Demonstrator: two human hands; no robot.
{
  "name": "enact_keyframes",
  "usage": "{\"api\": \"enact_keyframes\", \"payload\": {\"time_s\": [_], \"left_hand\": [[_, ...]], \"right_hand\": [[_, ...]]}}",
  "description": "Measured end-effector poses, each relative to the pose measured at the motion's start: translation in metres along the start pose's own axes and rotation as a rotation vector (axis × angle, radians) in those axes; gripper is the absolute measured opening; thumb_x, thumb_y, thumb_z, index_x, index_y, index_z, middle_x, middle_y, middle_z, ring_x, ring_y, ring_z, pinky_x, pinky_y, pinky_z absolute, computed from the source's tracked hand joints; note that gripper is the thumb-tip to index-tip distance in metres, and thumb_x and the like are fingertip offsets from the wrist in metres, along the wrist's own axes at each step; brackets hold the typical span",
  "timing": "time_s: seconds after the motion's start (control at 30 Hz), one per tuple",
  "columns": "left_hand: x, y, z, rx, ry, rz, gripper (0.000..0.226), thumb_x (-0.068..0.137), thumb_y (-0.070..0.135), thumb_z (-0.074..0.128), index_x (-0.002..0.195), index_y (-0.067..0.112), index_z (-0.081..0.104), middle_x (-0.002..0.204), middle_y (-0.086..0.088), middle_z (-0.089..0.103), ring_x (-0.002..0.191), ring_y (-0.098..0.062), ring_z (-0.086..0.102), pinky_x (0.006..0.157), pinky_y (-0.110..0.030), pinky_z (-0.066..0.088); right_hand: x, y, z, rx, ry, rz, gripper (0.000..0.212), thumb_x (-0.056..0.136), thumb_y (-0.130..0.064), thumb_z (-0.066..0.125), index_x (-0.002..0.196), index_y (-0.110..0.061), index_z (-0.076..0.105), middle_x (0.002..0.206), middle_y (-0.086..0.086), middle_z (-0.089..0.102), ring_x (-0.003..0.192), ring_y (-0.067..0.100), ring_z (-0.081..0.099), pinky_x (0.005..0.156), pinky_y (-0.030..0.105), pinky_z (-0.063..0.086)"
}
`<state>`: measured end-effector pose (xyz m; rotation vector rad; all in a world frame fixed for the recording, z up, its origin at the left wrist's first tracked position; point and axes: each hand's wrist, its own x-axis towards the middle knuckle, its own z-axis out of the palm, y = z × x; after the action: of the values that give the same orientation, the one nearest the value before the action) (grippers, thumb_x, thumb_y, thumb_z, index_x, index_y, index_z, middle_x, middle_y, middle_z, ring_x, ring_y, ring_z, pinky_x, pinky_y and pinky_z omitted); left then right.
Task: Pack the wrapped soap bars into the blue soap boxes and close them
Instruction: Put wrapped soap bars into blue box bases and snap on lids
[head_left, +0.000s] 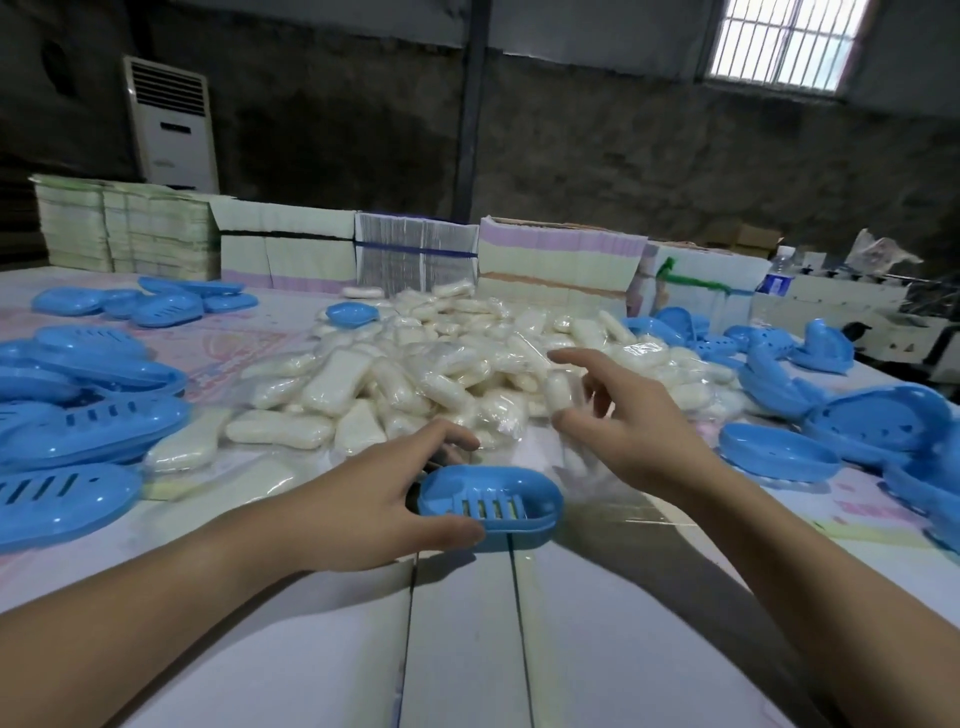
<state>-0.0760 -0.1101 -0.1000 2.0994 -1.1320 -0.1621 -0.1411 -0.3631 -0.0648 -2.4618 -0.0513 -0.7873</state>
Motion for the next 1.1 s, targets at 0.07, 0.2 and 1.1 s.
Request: {"api": "enact_keyframes", "payload": {"time_s": [0.07,0.2,1.1], "left_hand": [[0.000,-0.001,0.001,-0.003,0.006,0.000,0.058,0.079,0.050,0.078,0.123,0.054,0.042,0.109,0.026,0.058,0.100,0.007,0.059,0.082,-0.008,0.045],[0.000,0.001,0.003,-0.001,0.027,-0.008,0.066,0.069,0.060,0.075,0.126,0.054,0.040,0.111,0.025,0.058,0.099,0.007,0.060,0.082,-0.009,0.046],[-0.002,0.000,-0.004,0.004,0.034,-0.074,0.073,0.056,0.070,0.070,0.121,0.057,0.039,0.110,0.030,0.064,0.102,0.005,0.060,0.090,-0.019,0.047]], "right_hand": [[-0.002,-0.010,0.001,0.105,0.051,0.010,0.051,0.072,-0.037,0.059,0.121,-0.052,0.055,0.076,-0.016,0.054,0.072,0.001,0.052,0.067,0.024,0.042],[-0.007,-0.030,0.002,0.324,0.111,0.001,0.038,0.072,-0.029,0.062,0.108,-0.043,0.062,0.084,-0.005,0.060,0.080,0.014,0.057,0.074,0.037,0.051],[-0.018,-0.027,0.010,0.133,-0.440,-0.064,0.030,0.084,-0.030,0.075,0.110,-0.028,0.061,0.099,-0.016,0.063,0.089,-0.004,0.056,0.073,0.017,0.043]]}}
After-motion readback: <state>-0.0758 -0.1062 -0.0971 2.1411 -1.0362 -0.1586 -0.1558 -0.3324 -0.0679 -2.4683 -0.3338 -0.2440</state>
